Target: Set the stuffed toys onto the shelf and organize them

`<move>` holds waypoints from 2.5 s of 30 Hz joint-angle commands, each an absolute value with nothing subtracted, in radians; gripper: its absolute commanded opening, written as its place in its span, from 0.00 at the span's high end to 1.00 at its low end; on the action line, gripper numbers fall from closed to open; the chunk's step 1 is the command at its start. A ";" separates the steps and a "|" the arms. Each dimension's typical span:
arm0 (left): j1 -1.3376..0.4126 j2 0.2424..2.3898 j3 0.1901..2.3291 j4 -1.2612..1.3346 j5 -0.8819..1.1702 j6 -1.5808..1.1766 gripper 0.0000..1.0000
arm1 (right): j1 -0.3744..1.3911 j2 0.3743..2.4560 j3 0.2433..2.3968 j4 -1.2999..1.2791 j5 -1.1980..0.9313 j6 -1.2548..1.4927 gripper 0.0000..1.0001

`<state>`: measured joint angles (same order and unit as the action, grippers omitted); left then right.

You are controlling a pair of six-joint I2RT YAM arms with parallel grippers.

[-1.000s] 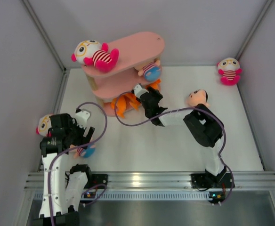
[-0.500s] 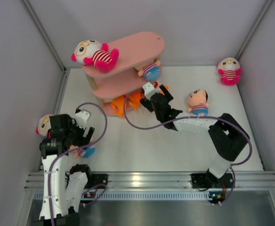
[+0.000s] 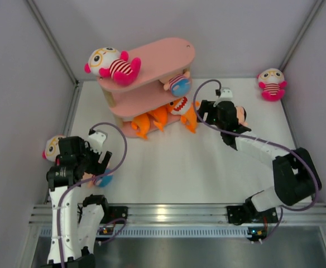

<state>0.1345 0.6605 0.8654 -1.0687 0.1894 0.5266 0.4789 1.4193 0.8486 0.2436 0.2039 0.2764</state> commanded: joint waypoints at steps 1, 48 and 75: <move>0.132 0.647 0.882 -1.029 0.190 0.529 0.05 | 0.367 1.532 0.847 0.360 -0.056 0.546 0.18; 0.132 0.666 0.882 -1.029 0.143 0.545 0.05 | 0.416 1.767 0.845 0.881 -0.006 0.758 1.00; 0.132 0.641 0.858 -1.029 0.126 0.564 0.05 | 0.558 1.919 1.038 0.723 0.342 0.992 1.00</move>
<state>0.1345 0.6498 0.8631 -1.0687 0.1360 0.5529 0.5465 1.9015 0.9752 0.7002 0.2916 0.9382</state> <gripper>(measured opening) 0.949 0.069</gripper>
